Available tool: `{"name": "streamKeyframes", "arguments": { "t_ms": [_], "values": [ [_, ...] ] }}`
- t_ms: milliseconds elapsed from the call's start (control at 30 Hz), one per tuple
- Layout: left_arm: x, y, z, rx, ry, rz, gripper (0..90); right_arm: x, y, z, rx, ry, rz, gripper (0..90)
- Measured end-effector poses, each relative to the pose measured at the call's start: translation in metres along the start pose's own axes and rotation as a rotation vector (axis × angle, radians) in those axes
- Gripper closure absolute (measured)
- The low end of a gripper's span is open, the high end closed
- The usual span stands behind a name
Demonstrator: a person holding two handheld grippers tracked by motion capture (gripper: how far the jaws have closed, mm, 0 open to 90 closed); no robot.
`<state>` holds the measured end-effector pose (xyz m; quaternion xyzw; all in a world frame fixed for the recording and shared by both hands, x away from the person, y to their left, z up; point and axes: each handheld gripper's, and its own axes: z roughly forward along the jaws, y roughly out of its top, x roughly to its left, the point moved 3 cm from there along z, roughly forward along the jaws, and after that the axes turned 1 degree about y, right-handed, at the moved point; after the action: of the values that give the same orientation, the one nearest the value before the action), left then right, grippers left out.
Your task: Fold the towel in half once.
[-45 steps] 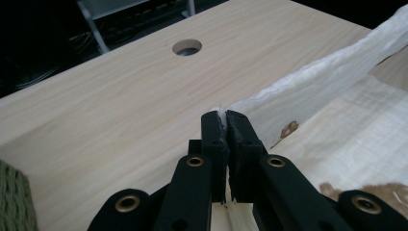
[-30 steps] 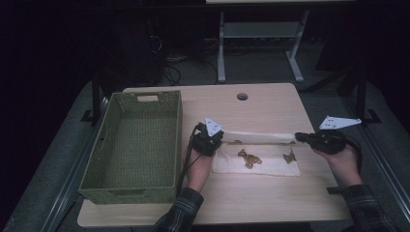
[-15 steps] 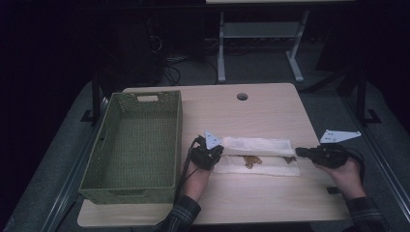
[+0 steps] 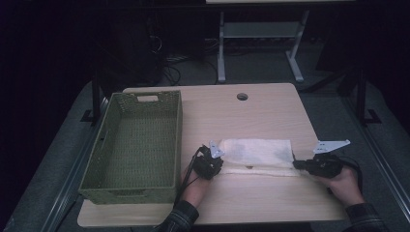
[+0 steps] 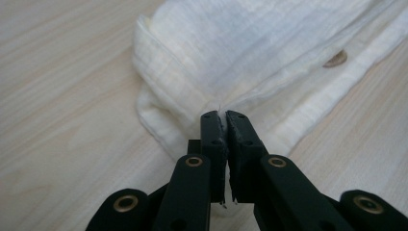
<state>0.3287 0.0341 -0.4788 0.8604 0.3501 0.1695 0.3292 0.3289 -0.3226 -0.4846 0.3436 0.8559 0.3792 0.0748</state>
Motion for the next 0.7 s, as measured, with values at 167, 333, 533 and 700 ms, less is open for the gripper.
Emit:
{"name": "streamKeyframes", "arguments": {
  "t_ms": [167,333,533,700],
  "values": [
    [-0.001,-0.003,0.002,0.024,-0.015,0.005,85.2,0.001,-0.002,0.002,0.018,-0.002,-0.006,88.0],
    [-0.007,-0.005,-0.001,0.039,-0.042,0.014,85.1,0.001,-0.004,0.001,0.024,-0.007,-0.02,87.9],
    [-0.021,-0.009,-0.006,0.045,-0.092,0.034,84.0,-0.003,-0.011,-0.007,0.029,-0.018,0.006,87.8],
    [-0.024,-0.007,-0.011,0.033,-0.119,0.017,71.1,-0.004,-0.013,-0.012,0.026,0.012,0.011,77.1]
  ]
}}
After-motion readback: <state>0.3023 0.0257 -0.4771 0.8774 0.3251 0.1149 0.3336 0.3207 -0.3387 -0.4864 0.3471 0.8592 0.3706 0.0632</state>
